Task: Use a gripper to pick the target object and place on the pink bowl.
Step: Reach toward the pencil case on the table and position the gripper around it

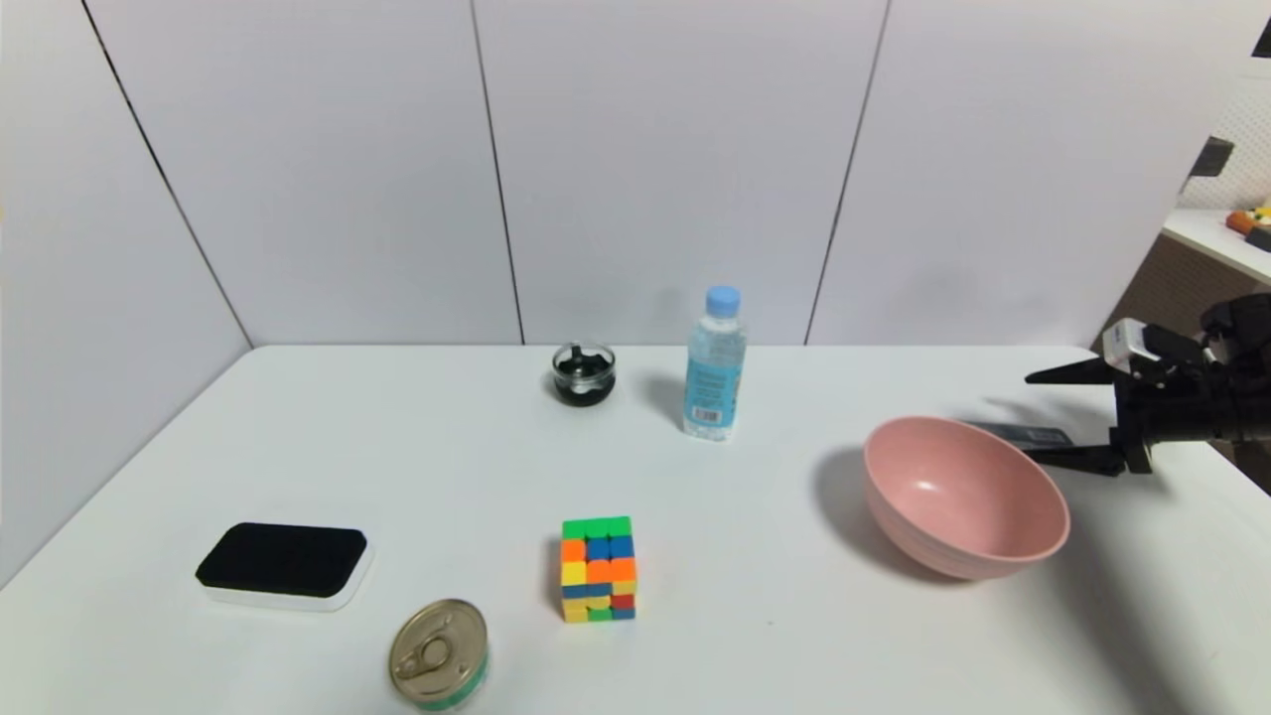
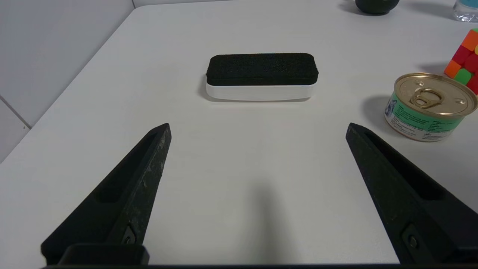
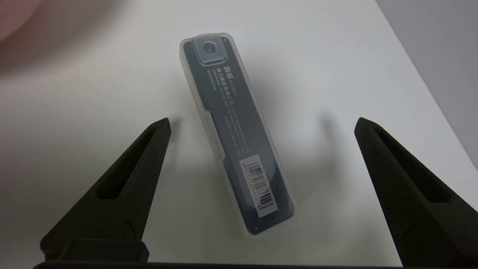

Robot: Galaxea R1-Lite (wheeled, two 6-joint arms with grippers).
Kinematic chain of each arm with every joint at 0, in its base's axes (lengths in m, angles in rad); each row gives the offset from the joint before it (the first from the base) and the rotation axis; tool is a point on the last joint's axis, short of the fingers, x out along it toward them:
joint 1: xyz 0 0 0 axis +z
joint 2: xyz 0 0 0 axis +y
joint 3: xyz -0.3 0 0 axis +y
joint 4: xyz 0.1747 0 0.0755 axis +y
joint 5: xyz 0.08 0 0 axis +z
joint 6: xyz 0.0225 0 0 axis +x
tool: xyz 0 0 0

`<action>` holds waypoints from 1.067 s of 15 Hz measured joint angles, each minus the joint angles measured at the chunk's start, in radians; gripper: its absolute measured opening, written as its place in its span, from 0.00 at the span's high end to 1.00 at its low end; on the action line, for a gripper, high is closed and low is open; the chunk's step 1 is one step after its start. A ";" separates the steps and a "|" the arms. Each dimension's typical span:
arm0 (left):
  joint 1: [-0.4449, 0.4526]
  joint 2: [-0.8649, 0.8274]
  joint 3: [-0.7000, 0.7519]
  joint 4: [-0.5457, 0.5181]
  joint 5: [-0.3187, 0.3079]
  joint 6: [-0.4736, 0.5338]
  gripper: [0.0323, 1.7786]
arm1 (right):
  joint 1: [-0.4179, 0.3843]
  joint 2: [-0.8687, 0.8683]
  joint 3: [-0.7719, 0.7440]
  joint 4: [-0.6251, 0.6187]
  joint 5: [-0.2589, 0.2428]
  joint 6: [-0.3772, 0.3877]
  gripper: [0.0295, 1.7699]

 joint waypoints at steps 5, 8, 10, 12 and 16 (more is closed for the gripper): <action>0.000 0.000 0.000 0.000 0.000 0.000 0.05 | -0.008 0.029 -0.054 0.129 -0.009 -0.052 0.04; 0.000 0.000 0.000 0.000 0.000 0.000 0.05 | -0.009 0.046 -0.107 0.220 -0.013 -0.054 0.04; 0.000 0.000 0.000 0.000 0.000 0.001 0.05 | -0.005 0.057 -0.141 0.271 -0.012 -0.046 0.04; 0.000 0.000 0.000 0.000 0.000 0.001 0.05 | -0.005 0.072 -0.176 0.301 -0.013 -0.043 0.04; 0.000 0.000 0.000 0.000 0.000 0.000 0.05 | -0.008 0.106 -0.229 0.304 -0.038 -0.015 0.04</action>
